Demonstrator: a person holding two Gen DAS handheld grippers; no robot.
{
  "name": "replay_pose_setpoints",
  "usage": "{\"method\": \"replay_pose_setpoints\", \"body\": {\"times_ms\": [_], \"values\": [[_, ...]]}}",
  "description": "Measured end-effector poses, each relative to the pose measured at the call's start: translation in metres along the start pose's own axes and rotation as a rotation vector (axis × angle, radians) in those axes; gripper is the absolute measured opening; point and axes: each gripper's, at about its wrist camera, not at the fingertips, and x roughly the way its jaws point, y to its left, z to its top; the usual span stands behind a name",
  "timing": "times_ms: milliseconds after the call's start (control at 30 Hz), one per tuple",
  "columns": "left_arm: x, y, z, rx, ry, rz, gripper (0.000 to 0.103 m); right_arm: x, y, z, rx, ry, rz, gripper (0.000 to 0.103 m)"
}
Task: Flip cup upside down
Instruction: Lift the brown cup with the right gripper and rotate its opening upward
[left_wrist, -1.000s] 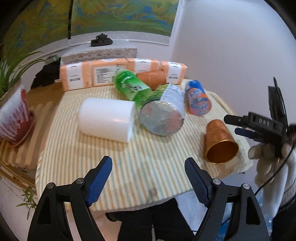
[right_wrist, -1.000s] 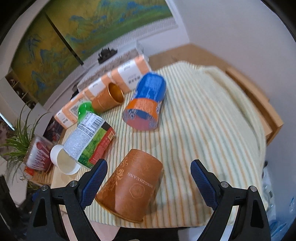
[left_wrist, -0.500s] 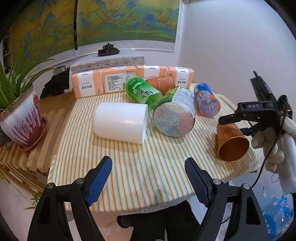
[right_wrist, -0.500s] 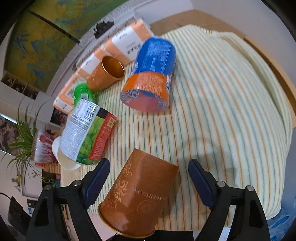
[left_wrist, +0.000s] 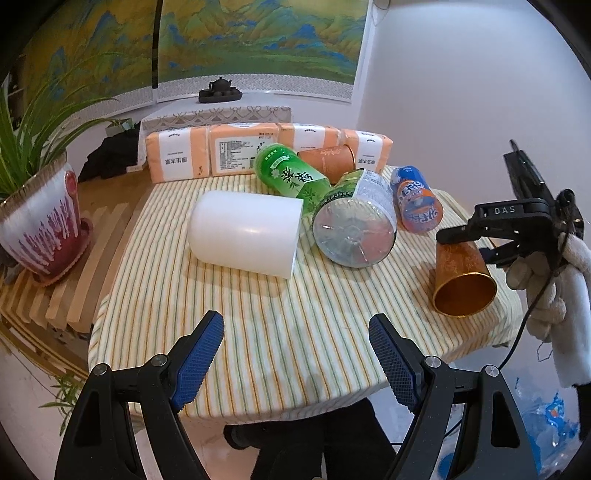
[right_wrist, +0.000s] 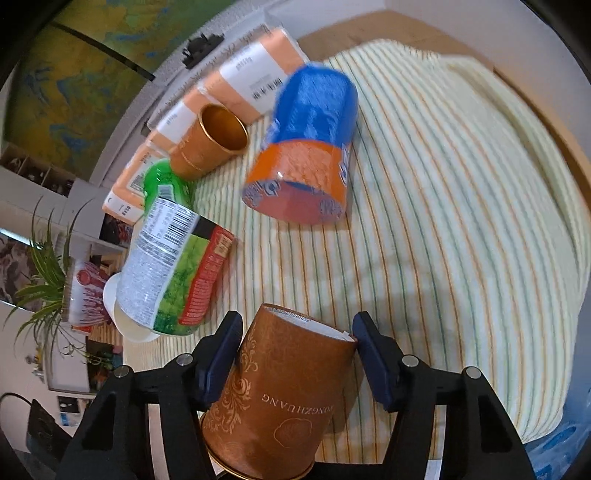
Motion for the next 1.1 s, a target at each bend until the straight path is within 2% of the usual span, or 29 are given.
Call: {"method": "replay_pose_setpoints", "body": {"times_ms": [267, 500, 667, 833, 1100], "values": [[0.005, 0.002, -0.001, -0.024, 0.013, -0.011, 0.083, -0.022, 0.037, -0.014, -0.194, -0.253, -0.100, 0.057], [0.005, 0.005, -0.001, -0.047, 0.010, -0.011, 0.084, -0.027, 0.068, -0.043, -0.365, -0.494, -0.235, 0.057], [0.005, 0.004, -0.001, -0.055, 0.008, -0.017, 0.084, -0.026, 0.082, -0.067, -0.443, -0.619, -0.302, 0.057], [0.006, 0.004, -0.001, -0.061, 0.008, -0.017, 0.084, -0.022, 0.093, -0.091, -0.505, -0.706, -0.349, 0.057], [0.004, 0.006, -0.002, -0.063, 0.002, -0.012, 0.084, -0.009, 0.106, -0.114, -0.548, -0.740, -0.377, 0.057]]}}
